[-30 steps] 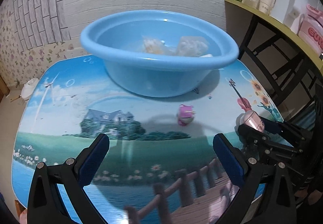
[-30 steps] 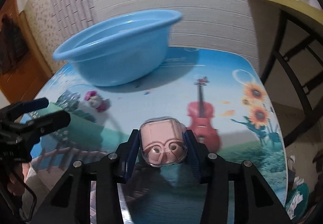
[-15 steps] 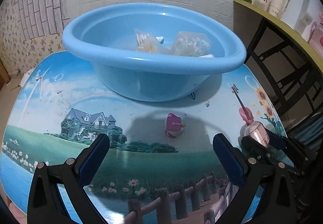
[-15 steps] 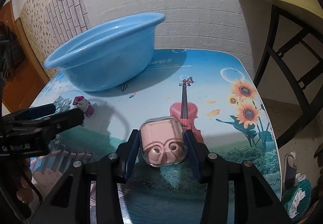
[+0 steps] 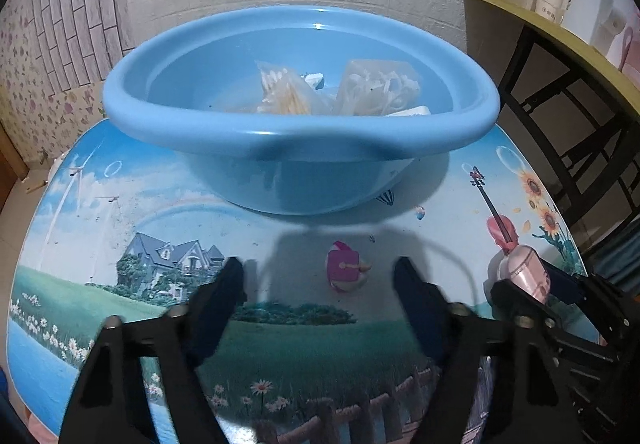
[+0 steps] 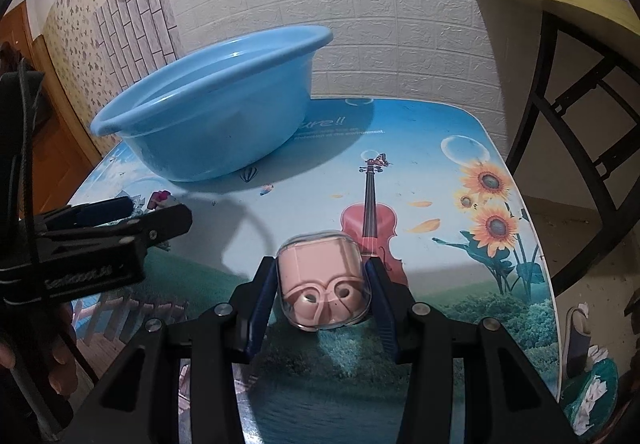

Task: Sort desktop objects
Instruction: 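Grasp the pink-capped bottle with the left tool while the right tool holds the pink case, then carry both items over the blue basin and open both tools to drop them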

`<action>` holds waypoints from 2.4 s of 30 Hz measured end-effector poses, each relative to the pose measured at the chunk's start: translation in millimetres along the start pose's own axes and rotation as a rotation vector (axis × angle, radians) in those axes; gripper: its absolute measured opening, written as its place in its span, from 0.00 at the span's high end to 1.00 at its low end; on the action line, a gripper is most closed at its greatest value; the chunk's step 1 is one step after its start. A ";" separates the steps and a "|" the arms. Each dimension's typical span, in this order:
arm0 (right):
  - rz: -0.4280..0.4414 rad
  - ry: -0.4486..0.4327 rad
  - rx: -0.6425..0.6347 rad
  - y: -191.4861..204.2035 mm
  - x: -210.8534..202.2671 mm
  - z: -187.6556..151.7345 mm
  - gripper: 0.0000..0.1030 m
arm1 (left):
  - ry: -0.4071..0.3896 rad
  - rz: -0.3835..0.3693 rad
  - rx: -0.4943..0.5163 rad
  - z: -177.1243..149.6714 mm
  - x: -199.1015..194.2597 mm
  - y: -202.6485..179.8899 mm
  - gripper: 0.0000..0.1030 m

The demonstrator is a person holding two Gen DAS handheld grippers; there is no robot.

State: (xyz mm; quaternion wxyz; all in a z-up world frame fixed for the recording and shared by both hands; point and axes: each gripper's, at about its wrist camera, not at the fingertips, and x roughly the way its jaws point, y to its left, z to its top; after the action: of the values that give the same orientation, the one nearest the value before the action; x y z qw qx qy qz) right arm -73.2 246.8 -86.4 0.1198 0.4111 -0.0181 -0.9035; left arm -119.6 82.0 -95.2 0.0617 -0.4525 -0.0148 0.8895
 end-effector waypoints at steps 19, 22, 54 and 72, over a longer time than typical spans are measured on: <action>0.008 0.023 -0.034 7.8 -3.7 -2.9 0.51 | -0.028 -0.015 0.054 -10.4 -7.8 11.4 0.81; 0.006 0.027 -0.044 8.5 -4.0 -4.1 0.42 | -0.047 0.010 0.068 -14.8 -15.6 15.2 0.81; 0.000 0.026 -0.094 20.4 -4.8 -2.3 0.57 | -0.072 0.026 0.069 -26.2 -26.3 22.8 0.81; 0.108 -0.088 -0.082 50.8 -69.0 48.1 0.57 | -0.160 -0.015 0.064 4.5 -102.5 31.2 0.81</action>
State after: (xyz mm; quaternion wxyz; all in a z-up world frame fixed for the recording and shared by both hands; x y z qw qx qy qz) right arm -55.1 210.3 3.1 0.1844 0.3640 -0.0084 -0.9129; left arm -66.5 38.6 -12.7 0.0815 -0.3777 0.0055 0.9223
